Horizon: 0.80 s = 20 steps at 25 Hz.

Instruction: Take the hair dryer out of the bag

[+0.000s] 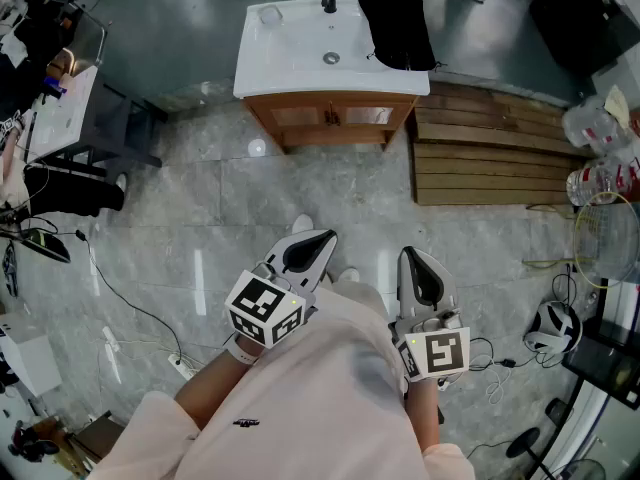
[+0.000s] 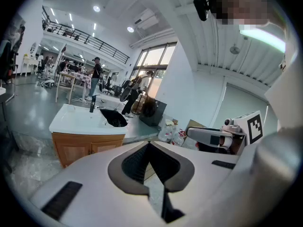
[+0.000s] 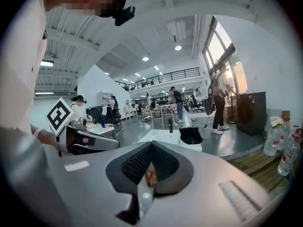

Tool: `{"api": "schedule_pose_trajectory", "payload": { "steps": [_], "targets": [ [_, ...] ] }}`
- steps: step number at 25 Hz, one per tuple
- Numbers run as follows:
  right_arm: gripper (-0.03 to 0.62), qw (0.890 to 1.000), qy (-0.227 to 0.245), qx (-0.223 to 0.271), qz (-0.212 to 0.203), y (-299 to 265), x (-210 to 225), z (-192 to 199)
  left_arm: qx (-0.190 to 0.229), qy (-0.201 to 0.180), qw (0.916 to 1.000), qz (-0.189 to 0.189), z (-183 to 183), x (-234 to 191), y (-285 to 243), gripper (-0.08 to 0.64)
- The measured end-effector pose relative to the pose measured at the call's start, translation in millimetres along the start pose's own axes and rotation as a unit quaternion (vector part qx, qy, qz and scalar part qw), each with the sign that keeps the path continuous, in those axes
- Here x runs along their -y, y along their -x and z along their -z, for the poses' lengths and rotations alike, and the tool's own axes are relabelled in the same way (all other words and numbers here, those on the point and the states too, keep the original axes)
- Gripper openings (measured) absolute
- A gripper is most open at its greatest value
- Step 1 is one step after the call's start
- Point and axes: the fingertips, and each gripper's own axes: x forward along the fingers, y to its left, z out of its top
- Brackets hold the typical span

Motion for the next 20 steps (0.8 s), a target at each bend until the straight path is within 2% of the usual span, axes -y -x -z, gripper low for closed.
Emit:
{"api": "schedule_pose_trajectory", "payload": {
  "steps": [7, 13, 16, 20],
  "targets": [
    [0.012, 1.0, -0.015, -0.002, -0.001, 19.4, -49.2, 5.0, 0.014, -0.013, 0.9998, -0.009, 3.0, 0.8, 58.0, 0.008],
    [0.012, 0.996, -0.081, 0.006, 0.032, 16.8, -60.2, 4.8, 0.016, -0.024, 0.9994, -0.017, 0.4, -13.2, 94.7, 0.008],
    [0.012, 0.997, -0.069, 0.019, 0.032, 25.7, -60.9, -1.8, 0.014, -0.028, 0.9994, -0.018, -0.2, -12.6, 95.0, 0.008],
    [0.011, 0.998, -0.056, 0.003, 0.009, 41.4, -52.0, 3.2, 0.017, -0.04, 0.999, -0.007, -6.7, 10.8, 75.6, 0.008]
  ]
}}
